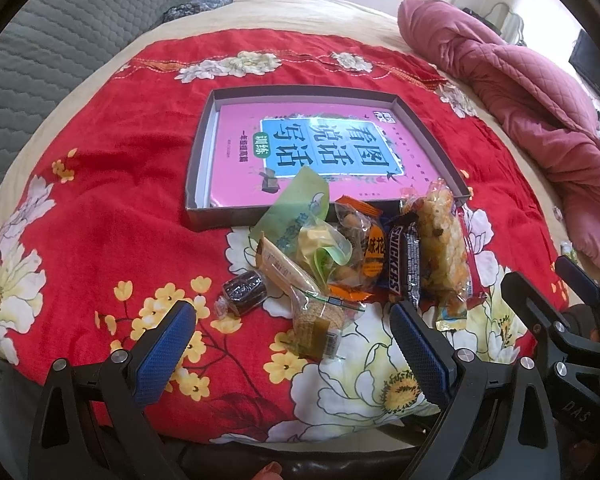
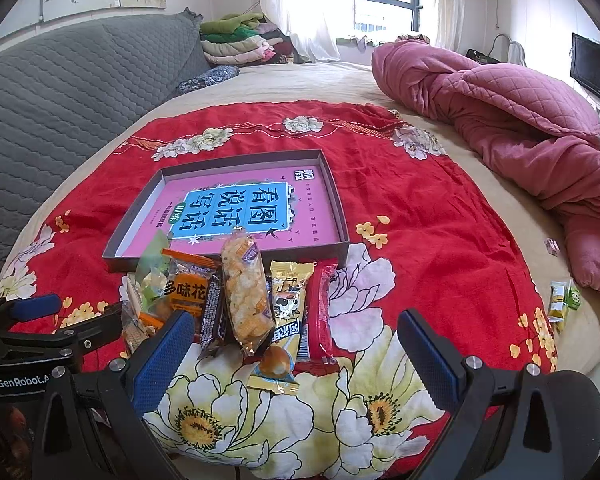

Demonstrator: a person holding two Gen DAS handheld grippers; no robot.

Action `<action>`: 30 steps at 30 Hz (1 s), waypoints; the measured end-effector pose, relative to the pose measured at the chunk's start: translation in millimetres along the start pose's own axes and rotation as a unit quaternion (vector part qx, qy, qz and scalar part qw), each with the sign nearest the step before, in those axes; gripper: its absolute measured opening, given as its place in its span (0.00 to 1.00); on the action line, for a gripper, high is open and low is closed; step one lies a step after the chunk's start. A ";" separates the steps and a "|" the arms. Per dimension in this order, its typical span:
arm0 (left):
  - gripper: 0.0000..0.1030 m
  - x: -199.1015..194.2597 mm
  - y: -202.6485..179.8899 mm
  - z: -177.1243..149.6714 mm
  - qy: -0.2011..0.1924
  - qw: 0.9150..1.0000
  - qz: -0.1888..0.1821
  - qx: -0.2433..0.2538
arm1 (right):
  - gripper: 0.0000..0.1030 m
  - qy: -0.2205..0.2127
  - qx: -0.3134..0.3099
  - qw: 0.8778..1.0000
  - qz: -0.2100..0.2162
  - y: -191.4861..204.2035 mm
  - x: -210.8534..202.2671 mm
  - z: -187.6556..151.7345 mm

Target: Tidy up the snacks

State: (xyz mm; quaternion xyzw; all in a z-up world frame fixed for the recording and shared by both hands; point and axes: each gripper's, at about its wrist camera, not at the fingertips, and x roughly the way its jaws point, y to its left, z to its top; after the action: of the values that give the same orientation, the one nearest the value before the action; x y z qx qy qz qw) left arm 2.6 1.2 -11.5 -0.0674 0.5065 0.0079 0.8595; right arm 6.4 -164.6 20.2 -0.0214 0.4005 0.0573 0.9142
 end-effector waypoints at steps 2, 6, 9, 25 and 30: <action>0.95 1.3 2.5 -0.2 0.002 1.000 -0.003 -0.004 | 0.99 0.001 -0.001 1.000 0.001 0.1 1.5 -0.1; 0.95 3.8 10.2 0.2 0.009 1.000 -0.011 -0.015 | 0.99 0.001 0.002 1.000 0.005 -0.5 4.9 0.8; 0.95 9.5 19.3 -1.7 0.024 0.999 -0.021 -0.028 | 0.99 0.000 0.005 1.000 0.006 -2.0 7.5 2.1; 0.95 32.3 23.4 -16.8 0.068 0.996 -0.057 -0.019 | 0.99 0.015 0.012 1.000 0.022 -8.3 30.3 4.5; 0.95 43.9 16.6 -16.9 0.080 0.994 -0.077 -0.015 | 0.99 0.017 -0.005 1.000 0.018 -2.5 36.7 3.6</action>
State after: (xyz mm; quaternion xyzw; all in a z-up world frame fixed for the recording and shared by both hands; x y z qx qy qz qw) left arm 7.9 13.1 -59.7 -0.1197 0.5664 -0.0559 0.8135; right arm 34.0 -163.6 -4.4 -0.0197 0.4164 0.0756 0.9058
